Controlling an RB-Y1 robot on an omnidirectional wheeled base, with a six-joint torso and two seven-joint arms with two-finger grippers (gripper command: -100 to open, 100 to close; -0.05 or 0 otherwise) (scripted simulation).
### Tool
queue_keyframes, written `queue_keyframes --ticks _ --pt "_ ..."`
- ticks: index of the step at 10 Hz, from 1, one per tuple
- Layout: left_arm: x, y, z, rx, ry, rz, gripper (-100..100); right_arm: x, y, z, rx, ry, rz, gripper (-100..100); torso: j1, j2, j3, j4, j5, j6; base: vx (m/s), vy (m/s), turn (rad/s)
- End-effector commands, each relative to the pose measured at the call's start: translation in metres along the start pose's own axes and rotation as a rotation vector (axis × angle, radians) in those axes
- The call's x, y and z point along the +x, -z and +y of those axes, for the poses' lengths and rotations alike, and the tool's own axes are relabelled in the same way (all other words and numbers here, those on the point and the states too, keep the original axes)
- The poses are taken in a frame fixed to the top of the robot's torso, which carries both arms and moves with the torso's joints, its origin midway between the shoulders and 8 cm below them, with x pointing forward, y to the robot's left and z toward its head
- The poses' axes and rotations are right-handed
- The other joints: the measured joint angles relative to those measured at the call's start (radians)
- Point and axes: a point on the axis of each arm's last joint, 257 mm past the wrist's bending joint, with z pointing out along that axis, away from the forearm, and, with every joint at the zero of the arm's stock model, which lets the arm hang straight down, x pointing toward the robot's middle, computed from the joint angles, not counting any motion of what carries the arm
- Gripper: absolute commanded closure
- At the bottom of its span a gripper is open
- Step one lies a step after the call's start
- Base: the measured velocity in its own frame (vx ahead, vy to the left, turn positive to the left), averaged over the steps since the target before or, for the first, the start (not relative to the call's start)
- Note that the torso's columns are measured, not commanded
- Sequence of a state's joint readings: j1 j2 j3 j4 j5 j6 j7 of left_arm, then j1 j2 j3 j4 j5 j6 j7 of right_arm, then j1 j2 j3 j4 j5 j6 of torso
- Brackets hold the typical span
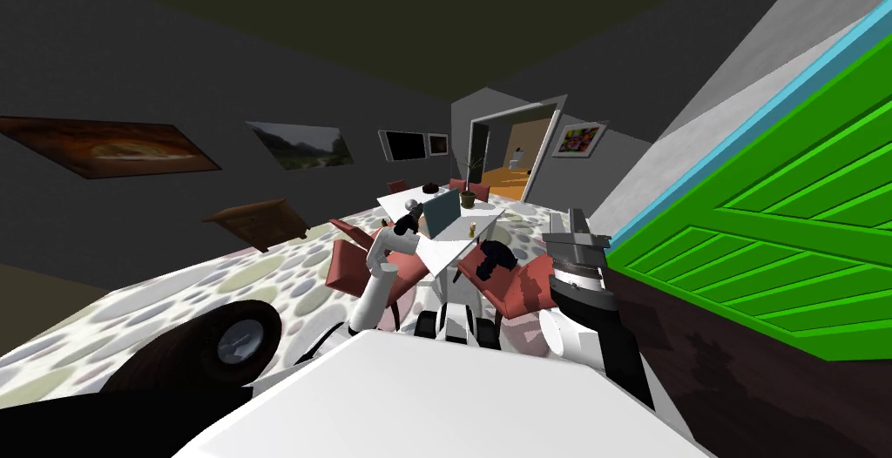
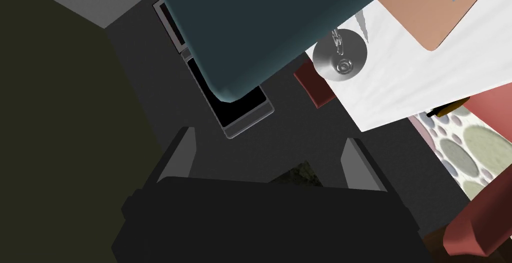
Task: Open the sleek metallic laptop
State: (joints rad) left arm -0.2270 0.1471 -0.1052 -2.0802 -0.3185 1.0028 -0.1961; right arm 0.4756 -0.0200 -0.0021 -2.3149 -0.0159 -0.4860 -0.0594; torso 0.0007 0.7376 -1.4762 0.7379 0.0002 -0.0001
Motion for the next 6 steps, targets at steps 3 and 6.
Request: queue_keyframes --ticks 3,6 --pt "-0.019 -0.01 0.0 -0.066 0.039 -0.049 -100 0.0 0.0 0.0 0.0 0.0 0.0 0 -0.001 0.001 0.0 0.0 0.0 0.0 0.003 0.014 -0.079" --pt "-0.035 -0.017 0.001 -0.115 0.065 -0.09 -100 0.0 0.0 0.0 0.0 0.0 0.0 0 -0.001 0.0 0.0 0.0 0.0 0.0 -0.001 0.01 -0.098"
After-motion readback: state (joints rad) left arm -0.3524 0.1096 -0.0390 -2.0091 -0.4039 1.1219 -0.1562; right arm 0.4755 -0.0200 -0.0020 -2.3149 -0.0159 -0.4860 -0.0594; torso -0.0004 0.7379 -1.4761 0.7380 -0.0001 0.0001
